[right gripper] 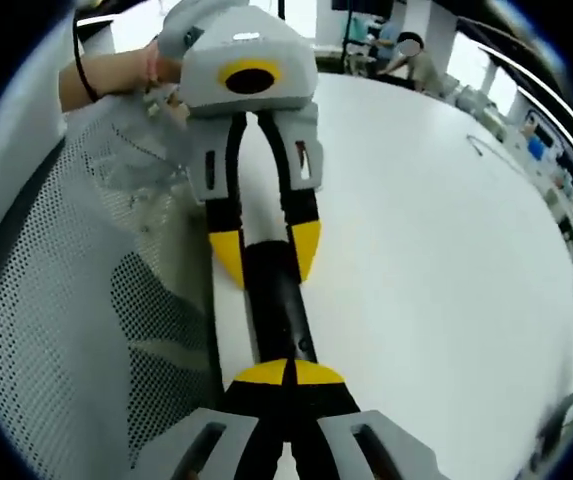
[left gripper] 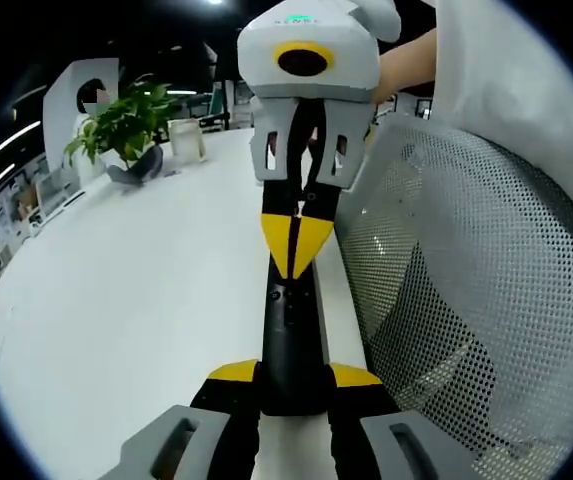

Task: Press the specified remote control buttons in sequence, fully releasing each button before pressing the next.

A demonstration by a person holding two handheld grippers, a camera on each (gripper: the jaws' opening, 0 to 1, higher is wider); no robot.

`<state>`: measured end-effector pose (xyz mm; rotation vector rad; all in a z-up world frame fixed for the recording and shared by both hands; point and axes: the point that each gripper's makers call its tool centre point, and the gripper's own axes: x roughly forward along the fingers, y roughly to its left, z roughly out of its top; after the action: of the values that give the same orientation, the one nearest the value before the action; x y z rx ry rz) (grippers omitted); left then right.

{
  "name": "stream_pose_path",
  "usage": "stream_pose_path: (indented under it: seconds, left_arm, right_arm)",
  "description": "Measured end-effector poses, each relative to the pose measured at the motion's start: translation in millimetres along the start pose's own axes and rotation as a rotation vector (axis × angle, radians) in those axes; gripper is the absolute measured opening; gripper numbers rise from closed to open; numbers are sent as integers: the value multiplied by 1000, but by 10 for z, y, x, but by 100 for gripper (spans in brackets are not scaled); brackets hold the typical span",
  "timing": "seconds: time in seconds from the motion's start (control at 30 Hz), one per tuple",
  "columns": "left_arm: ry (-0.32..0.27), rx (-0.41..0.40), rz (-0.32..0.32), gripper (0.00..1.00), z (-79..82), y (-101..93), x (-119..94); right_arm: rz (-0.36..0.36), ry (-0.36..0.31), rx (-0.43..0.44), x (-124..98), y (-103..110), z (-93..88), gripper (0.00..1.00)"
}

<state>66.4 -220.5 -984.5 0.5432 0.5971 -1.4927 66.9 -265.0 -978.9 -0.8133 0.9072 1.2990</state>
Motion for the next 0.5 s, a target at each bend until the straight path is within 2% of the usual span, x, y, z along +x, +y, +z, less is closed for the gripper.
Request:
stream_pose_path:
  seconds: [0.3,0.5]
  left_arm:
    - [2,1,-1,25,-5,13,-1]
    - [2,1,-1,25,-3,18,2]
  right_arm:
    - [-12,29,-82,15,-15,-8,0]
    - [7,17,-54,8,-36,-12,0]
